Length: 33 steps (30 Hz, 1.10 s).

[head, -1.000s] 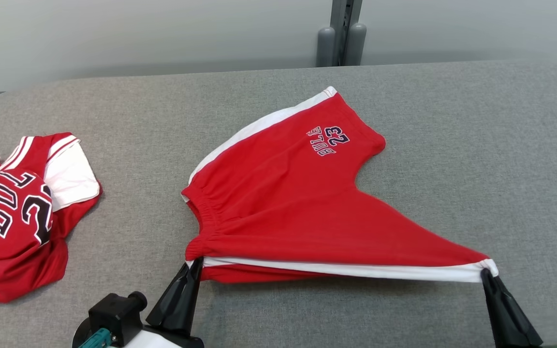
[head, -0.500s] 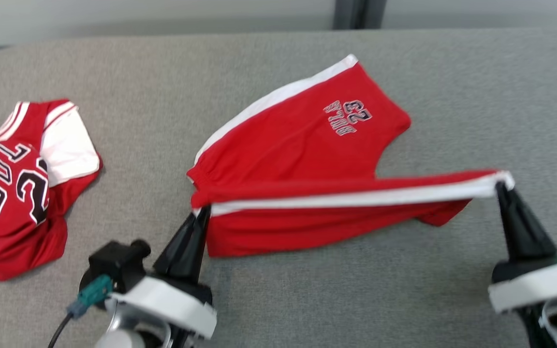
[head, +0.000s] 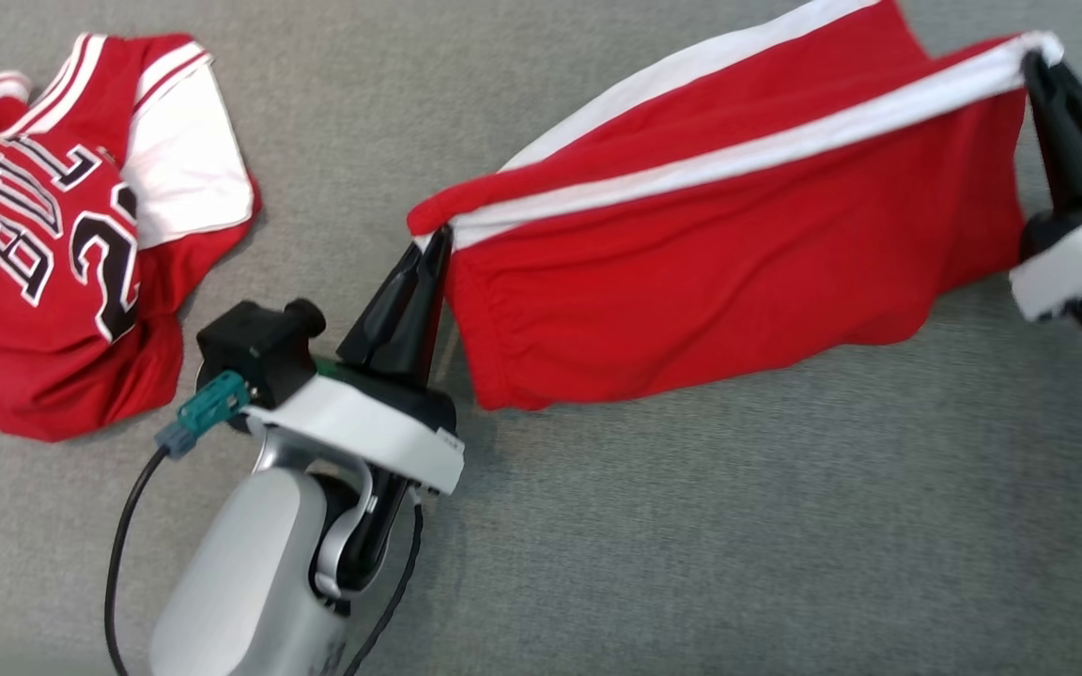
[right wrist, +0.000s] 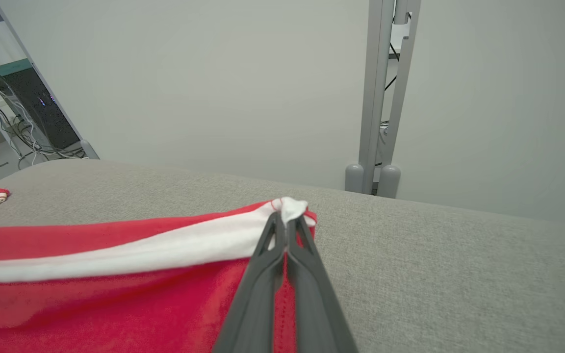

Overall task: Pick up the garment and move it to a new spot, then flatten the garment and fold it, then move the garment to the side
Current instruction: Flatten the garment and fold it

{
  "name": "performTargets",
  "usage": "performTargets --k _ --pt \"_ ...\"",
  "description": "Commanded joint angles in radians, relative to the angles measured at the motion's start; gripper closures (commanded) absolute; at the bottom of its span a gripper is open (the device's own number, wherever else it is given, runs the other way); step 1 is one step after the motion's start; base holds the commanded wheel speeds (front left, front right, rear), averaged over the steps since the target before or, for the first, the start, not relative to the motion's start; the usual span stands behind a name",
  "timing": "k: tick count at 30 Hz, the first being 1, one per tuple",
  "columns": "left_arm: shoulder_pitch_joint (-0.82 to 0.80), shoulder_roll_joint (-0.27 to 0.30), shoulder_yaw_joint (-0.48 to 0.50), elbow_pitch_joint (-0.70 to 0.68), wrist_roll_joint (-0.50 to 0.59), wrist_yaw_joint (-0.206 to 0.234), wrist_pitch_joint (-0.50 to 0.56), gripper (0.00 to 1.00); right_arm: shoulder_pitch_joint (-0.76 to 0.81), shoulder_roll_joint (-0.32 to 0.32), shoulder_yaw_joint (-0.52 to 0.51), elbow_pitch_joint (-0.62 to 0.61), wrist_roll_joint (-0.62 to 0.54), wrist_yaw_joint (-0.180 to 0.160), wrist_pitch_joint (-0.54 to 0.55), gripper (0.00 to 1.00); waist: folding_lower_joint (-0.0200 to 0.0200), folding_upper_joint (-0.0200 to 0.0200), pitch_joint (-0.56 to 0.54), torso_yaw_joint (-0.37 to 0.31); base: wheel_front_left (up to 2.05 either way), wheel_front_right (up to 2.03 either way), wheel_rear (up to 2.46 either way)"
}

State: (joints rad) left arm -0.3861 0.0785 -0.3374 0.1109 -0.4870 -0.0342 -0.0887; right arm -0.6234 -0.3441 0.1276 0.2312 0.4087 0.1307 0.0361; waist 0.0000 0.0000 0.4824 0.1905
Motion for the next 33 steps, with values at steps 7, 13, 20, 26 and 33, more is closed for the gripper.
performTargets --k 7,13,20,26,33 --pt "-0.128 -0.015 -0.024 0.123 -0.032 -0.018 -0.053 1.0 -0.216 -0.057 0.117 0.211 0.04 0.0 -0.021 1.0 0.0 0.0 0.063 0.07 0.0 0.0 0.0" --pt "-0.192 -0.022 -0.062 0.215 -0.059 -0.036 -0.064 1.0 -0.321 -0.061 0.197 0.338 0.069 0.0 -0.042 1.0 0.0 0.0 0.077 0.072 0.0 0.0 0.0" --pt "-0.2 -0.023 -0.087 0.263 -0.058 -0.036 -0.1 0.0 -0.347 -0.051 0.275 0.391 0.098 0.0 -0.123 0.0 0.0 0.0 0.071 0.051 0.0 0.0 0.0" --pt "-0.14 -0.005 -0.062 0.235 -0.016 0.013 -0.157 0.0 -0.285 -0.029 0.284 0.407 0.073 0.0 -0.262 0.0 0.0 0.0 0.033 0.021 0.0 0.0 0.0" --pt "-0.049 -0.001 0.053 0.098 0.042 0.062 -0.177 0.0 -0.142 0.033 0.179 0.316 -0.009 0.0 -0.302 0.0 0.0 0.0 -0.019 -0.019 0.0 0.0 0.0"
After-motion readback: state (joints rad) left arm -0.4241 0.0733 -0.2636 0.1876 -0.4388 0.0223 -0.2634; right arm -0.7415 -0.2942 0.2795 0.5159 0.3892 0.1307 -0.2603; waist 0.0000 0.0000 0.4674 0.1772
